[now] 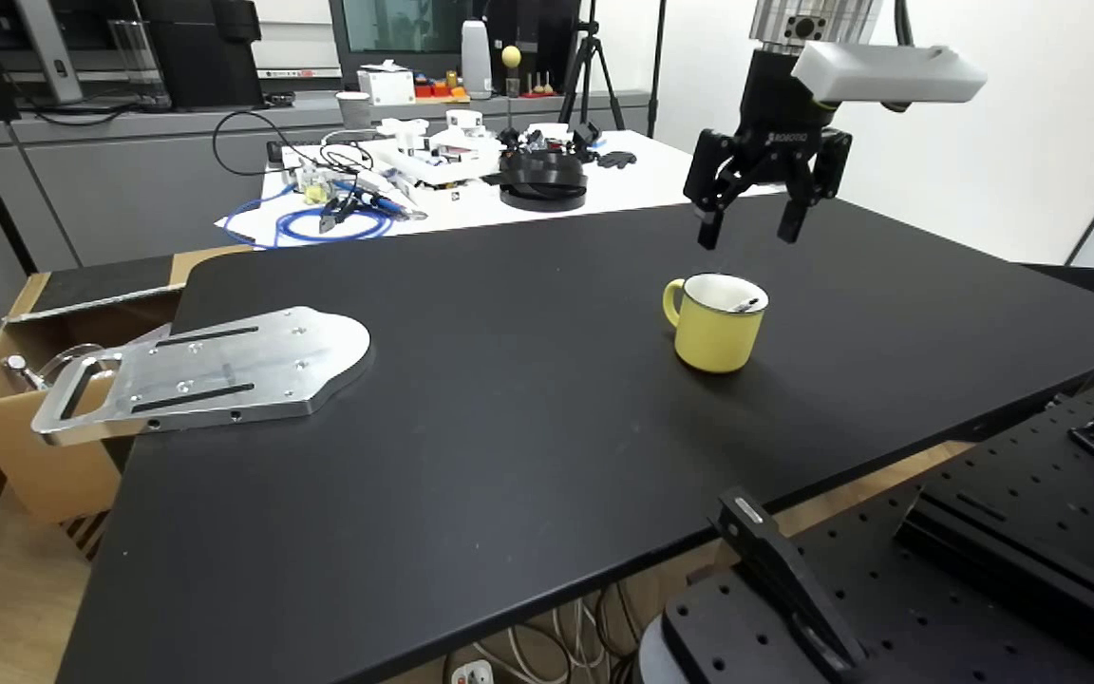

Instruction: Remove the pen out of the cup and put it on the table

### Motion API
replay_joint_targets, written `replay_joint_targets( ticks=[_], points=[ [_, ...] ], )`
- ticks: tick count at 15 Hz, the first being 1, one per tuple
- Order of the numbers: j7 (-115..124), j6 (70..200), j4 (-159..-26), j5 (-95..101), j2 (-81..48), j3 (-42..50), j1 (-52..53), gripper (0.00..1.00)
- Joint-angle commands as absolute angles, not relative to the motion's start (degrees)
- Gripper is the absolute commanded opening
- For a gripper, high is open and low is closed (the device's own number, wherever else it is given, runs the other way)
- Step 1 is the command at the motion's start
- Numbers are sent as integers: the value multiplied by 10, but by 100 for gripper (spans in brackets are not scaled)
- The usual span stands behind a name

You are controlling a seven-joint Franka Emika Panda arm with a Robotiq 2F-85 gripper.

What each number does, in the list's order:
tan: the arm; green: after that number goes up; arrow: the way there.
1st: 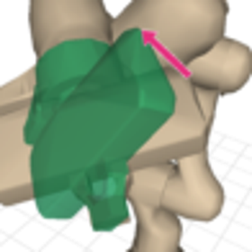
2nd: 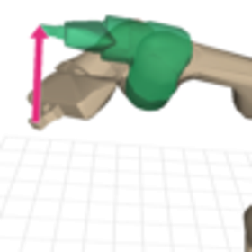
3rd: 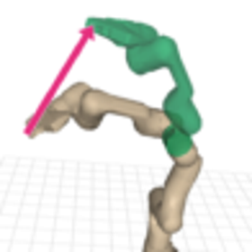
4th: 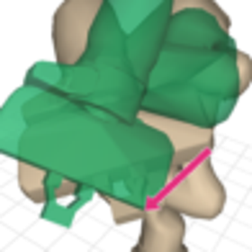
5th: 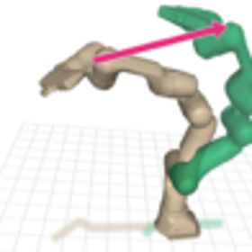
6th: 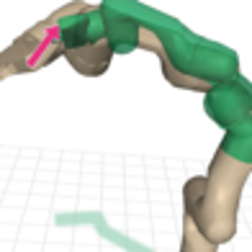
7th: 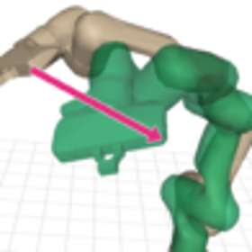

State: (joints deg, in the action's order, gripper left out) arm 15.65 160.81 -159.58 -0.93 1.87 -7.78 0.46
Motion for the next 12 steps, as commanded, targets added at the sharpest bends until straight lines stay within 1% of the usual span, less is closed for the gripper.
replay_joint_targets(
  ticks=[1,12],
  points=[
    [134,1633,-1596,-42,-9,-64,21,100],
    [62,1679,-1595,-132,-61,-75,24,100]
  ],
)
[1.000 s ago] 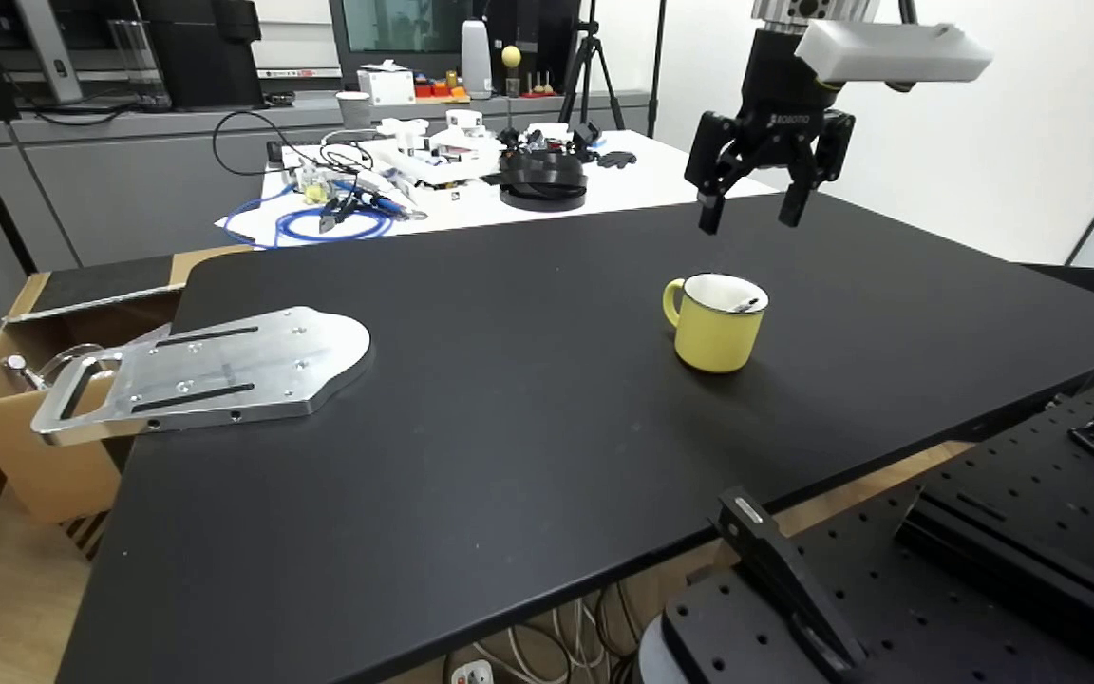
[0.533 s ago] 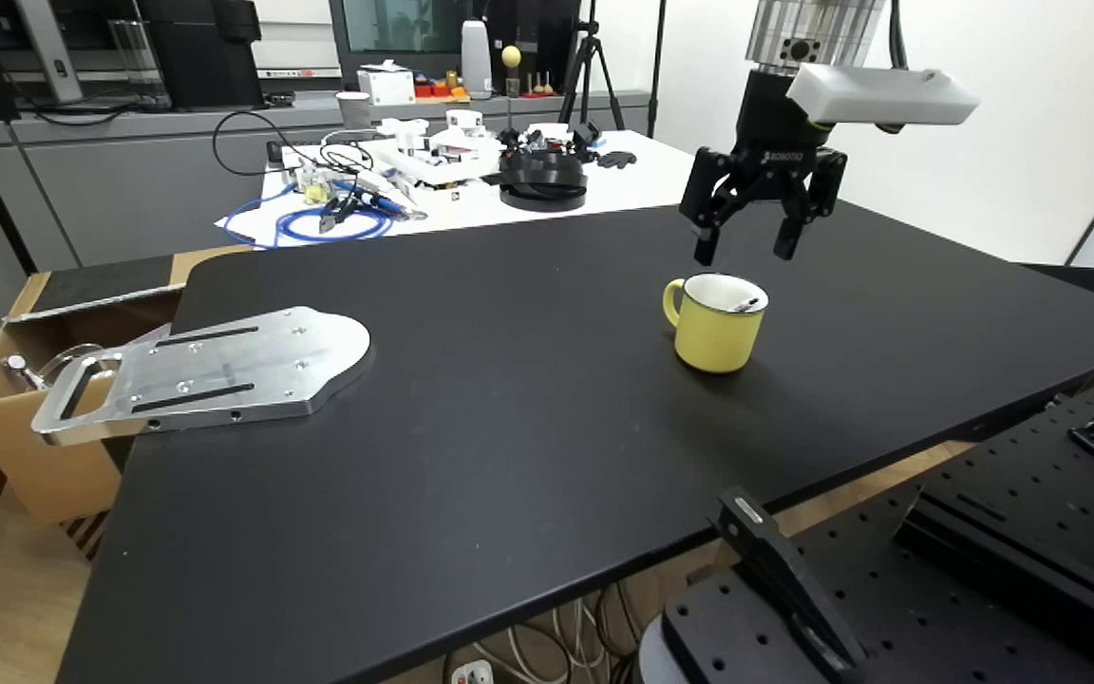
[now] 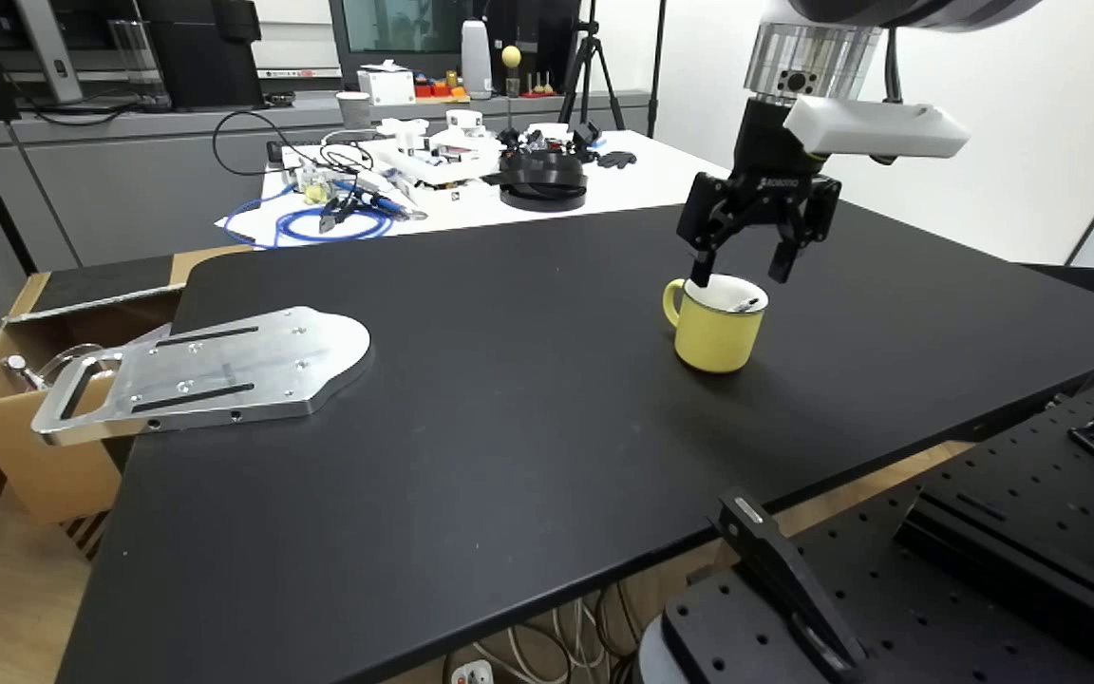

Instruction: Remove the pen out of the cup and put it on the table

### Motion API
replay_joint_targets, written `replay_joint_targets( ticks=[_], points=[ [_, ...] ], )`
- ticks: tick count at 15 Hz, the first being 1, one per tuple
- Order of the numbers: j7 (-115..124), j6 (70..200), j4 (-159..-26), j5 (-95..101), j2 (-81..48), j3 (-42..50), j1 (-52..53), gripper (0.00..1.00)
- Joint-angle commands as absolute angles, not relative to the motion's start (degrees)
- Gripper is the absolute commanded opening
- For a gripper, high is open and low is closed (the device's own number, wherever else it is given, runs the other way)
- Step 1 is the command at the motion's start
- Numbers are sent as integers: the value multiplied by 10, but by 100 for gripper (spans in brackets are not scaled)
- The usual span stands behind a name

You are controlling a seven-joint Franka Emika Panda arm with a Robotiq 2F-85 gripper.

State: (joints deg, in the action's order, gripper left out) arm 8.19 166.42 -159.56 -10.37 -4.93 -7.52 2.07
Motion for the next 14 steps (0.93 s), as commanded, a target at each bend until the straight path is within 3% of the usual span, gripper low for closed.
replay_joint_targets(
  ticks=[1,8,9,10,14],
  points=[
    [58,1682,-1595,-137,-65,-77,23,100],
    [36,1692,-1595,-167,-82,-87,17,100],
    [35,1698,-1595,-168,-84,-88,17,75],
    [34,1701,-1595,-168,-86,-88,17,73],
    [37,1718,-1594,-165,-91,-91,14,45]
  ],
)
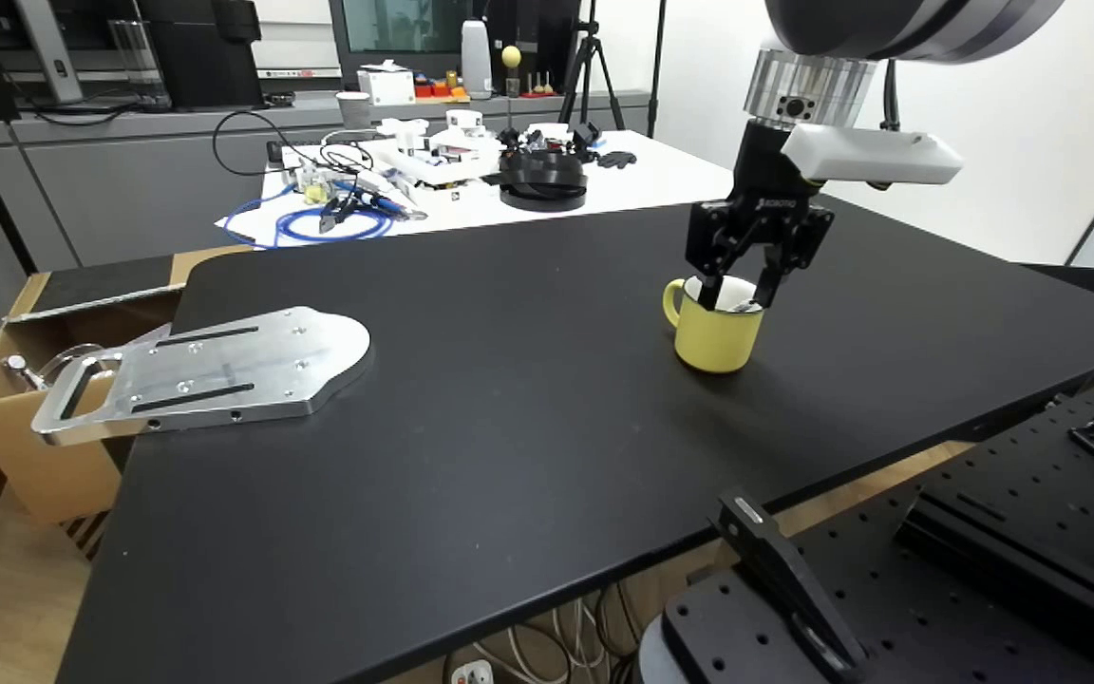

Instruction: Remove the pen out of the cup and put it on the table

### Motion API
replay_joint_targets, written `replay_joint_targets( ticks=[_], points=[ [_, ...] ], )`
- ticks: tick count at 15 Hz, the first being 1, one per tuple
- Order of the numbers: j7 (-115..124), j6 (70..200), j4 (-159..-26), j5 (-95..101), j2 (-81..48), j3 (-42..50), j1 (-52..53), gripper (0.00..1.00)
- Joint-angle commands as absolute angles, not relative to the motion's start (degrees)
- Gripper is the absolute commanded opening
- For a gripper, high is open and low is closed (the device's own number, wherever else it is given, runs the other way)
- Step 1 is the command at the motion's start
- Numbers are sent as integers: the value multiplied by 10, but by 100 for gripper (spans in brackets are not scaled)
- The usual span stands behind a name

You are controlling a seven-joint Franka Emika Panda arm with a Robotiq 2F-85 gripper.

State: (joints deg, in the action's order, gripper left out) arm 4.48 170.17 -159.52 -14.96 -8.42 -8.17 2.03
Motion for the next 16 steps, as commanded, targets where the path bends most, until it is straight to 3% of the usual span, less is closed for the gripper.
replay_joint_targets(
  ticks=[1,7,9,16],
  points=[
    [37,1720,-1594,-165,-92,-92,13,39],
    [35,1724,-1594,-173,-91,-99,4,0],
    [36,1721,-1594,-175,-89,-98,2,4],
    [48,1643,-1582,-162,-38,-79,6,4]
  ],
)
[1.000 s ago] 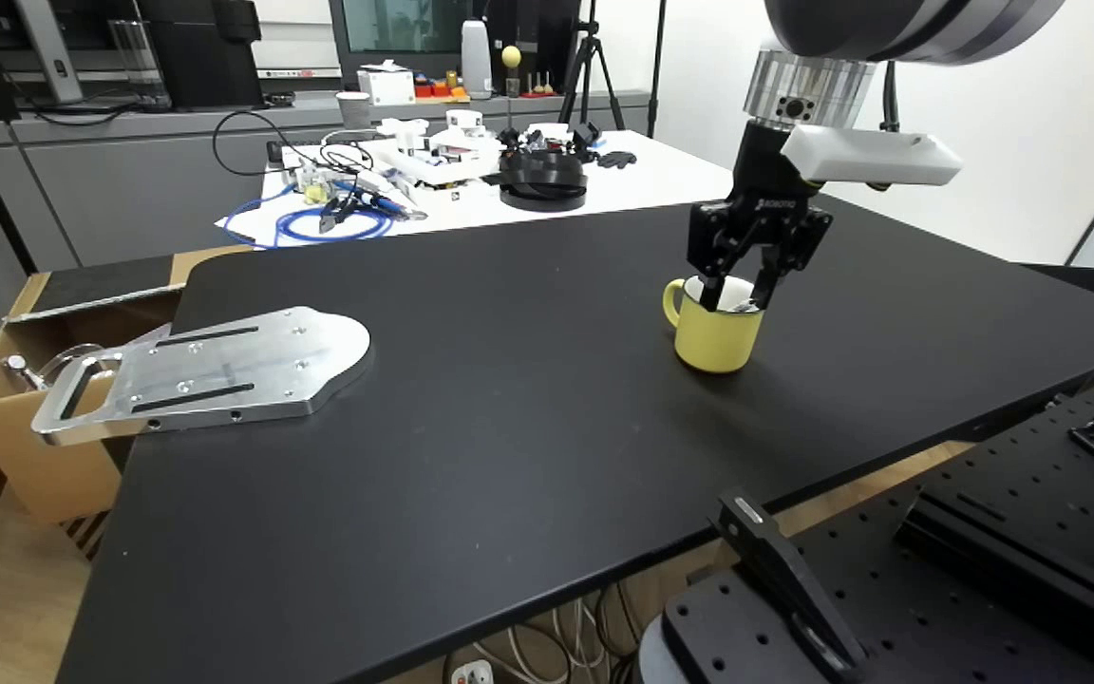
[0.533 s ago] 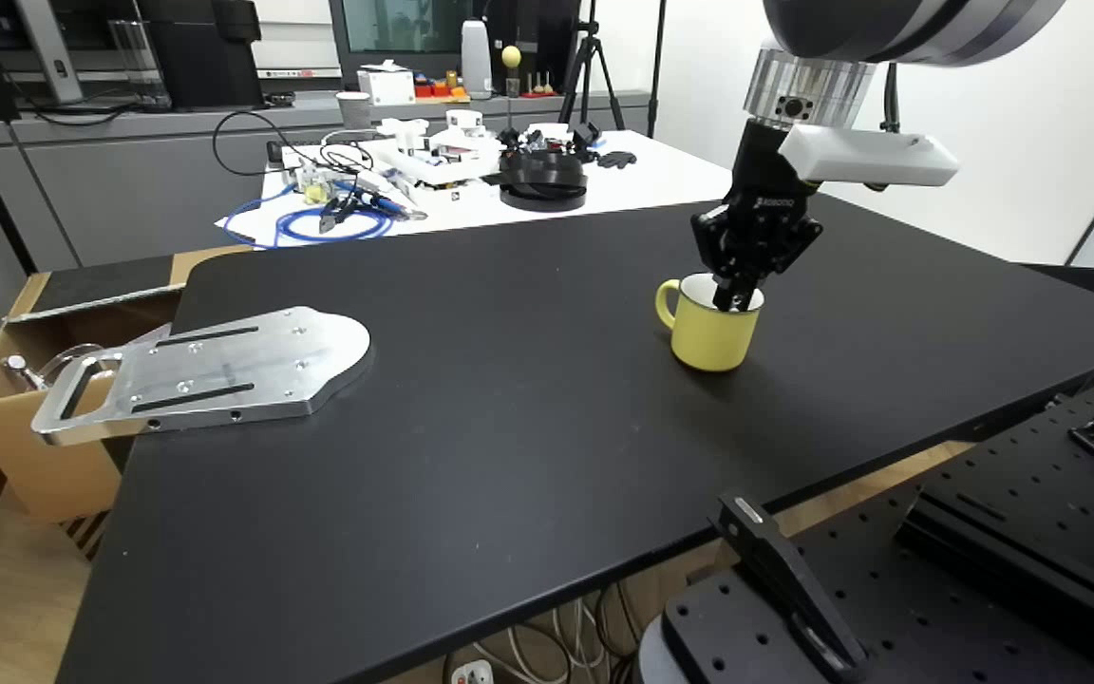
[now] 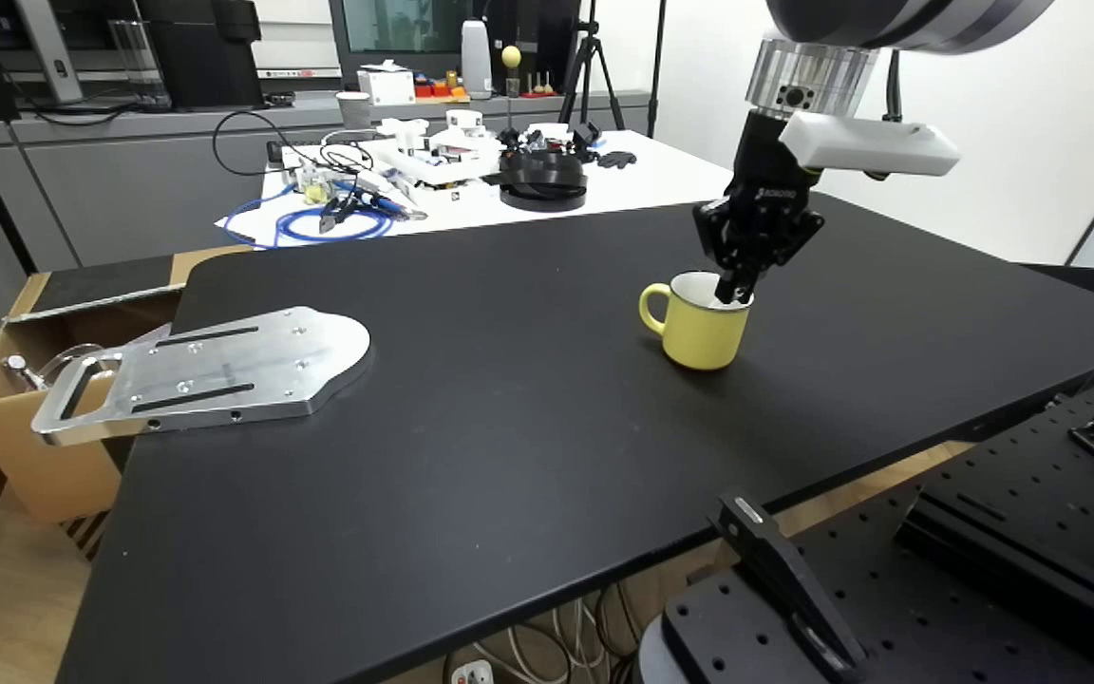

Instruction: Remove the pen out of the cup and put it on the table

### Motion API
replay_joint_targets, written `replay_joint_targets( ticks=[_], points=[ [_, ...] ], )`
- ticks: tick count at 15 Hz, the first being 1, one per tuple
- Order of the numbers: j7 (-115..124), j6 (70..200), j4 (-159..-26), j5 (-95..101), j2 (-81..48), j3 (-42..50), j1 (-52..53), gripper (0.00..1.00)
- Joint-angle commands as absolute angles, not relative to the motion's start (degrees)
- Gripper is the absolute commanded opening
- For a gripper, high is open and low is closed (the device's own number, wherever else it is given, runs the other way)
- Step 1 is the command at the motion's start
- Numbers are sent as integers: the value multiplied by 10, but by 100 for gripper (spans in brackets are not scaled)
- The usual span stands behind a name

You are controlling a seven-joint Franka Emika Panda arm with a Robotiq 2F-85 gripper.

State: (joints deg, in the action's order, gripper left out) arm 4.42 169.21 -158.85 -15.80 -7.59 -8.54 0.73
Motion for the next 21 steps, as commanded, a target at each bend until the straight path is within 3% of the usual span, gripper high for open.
replay_joint_targets(
  ticks=[1,8,18,21],
  points=[
    [45,1623,-1577,-163,-26,-76,6,4],
    [63,1502,-1548,-121,59,-42,11,4],
    [-32,1281,-1467,-205,114,-4,23,4],
    [-54,1305,-1472,-217,115,-9,29,4]
  ],
)
